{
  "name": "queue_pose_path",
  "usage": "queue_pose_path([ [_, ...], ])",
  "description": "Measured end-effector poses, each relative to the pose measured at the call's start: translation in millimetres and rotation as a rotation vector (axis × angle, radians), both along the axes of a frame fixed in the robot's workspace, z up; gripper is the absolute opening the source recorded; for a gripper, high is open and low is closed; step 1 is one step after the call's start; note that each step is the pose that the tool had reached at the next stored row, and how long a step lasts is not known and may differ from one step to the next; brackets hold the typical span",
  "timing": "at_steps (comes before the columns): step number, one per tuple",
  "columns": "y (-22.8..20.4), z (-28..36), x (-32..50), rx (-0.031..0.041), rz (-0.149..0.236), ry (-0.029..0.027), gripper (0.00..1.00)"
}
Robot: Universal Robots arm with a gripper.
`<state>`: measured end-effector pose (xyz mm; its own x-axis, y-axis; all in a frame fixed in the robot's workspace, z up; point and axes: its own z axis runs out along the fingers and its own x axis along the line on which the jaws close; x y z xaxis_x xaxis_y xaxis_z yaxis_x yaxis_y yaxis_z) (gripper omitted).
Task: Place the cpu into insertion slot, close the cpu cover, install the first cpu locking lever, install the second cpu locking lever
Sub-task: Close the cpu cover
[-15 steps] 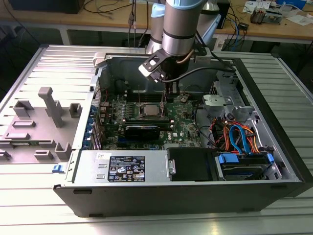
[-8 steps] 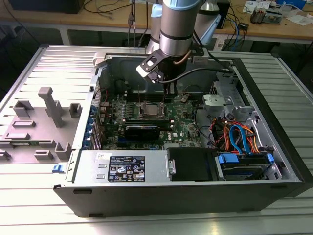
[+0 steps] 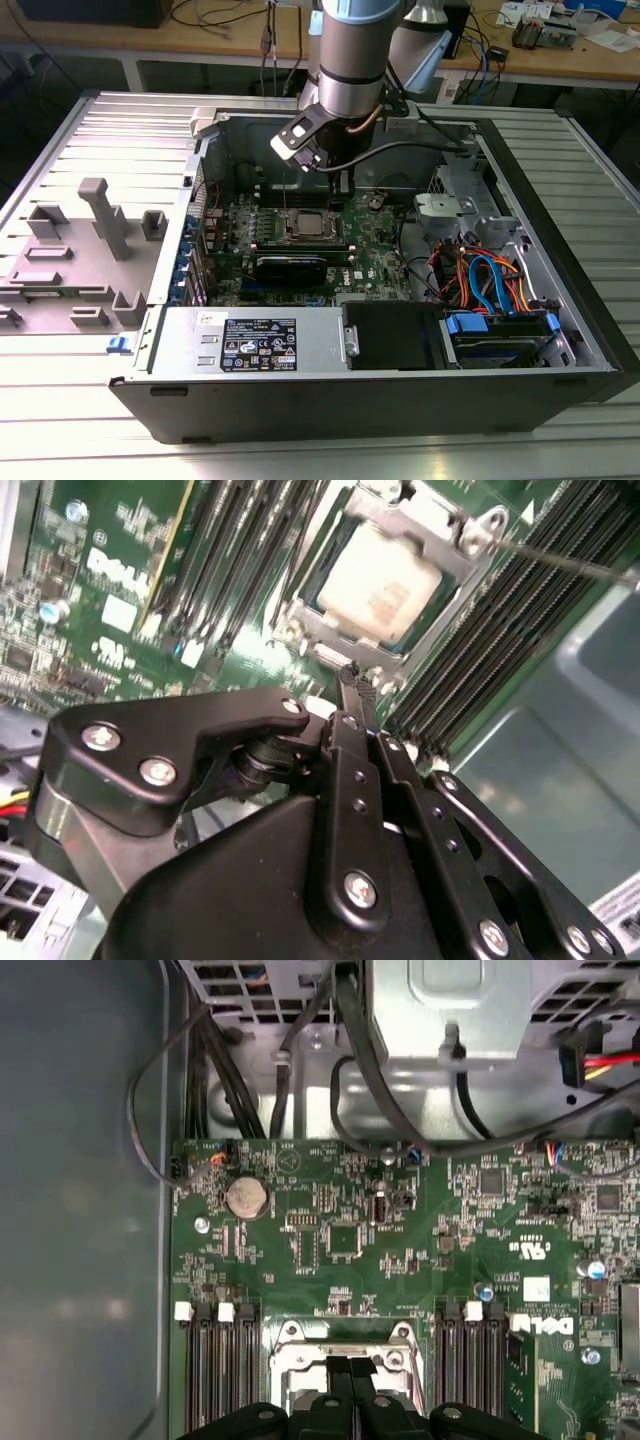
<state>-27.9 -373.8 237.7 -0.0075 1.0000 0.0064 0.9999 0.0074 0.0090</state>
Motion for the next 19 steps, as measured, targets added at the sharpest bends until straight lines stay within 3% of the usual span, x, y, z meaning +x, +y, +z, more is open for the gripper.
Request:
queue_pose_path([
  [6,0.0,-6.1,-16.8,-0.0001,0.0,-0.0014,0.11],
  [13,0.1,-15.1,-41.9,0.0001,0.0,-0.0043,0.11],
  [19,0.0,-20.5,-52.8,0.0001,0.0,-0.0046,0.11],
])
